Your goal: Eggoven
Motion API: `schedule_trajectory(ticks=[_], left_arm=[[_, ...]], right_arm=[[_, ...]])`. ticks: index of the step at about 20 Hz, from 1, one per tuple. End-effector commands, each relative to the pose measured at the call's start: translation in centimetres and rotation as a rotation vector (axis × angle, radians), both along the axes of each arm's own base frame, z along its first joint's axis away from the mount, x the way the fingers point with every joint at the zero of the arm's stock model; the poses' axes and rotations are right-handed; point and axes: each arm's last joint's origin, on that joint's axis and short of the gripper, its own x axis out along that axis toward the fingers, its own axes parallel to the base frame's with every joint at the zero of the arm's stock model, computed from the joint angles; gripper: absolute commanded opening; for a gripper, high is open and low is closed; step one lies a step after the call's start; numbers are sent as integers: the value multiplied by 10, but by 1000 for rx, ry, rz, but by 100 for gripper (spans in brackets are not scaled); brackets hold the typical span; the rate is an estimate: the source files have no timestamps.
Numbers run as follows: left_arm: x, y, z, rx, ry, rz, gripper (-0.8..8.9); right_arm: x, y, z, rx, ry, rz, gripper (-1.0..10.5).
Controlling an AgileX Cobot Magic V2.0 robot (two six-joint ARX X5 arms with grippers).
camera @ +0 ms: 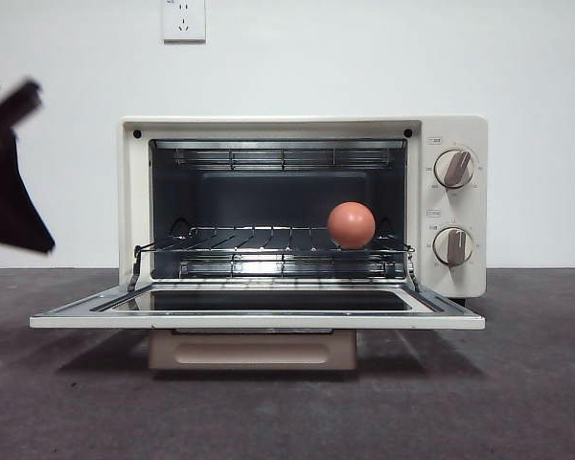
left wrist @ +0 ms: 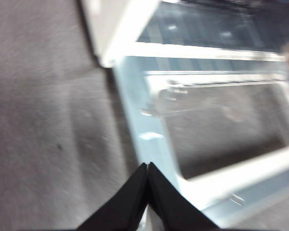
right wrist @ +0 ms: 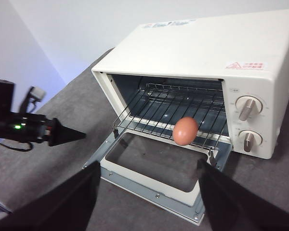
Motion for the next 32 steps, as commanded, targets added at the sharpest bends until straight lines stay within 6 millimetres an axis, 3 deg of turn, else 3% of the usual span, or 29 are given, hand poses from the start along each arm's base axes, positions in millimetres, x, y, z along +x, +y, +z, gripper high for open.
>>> schedule_trajectory(ticks=[1,7,12,21,32], left_arm=[[16,-1,-19,-19,38,-16,6],[36,-6,-61,-53,134,-60,6],[39,-10,-74,-143,177,-144,6],[48,-3,-60,-411,138,-218,6],[75,4,-13,-598,-131,-148,6]], right_arm=[[-4,-3,4,18,-5,3,319],[-4,-3,4,16,-5,-8,319],[-3,-3,4,18,-3,-32,319],[-3,-3,4,26,4,-38,319],[-4,-4,0,-1,41,-39,319]])
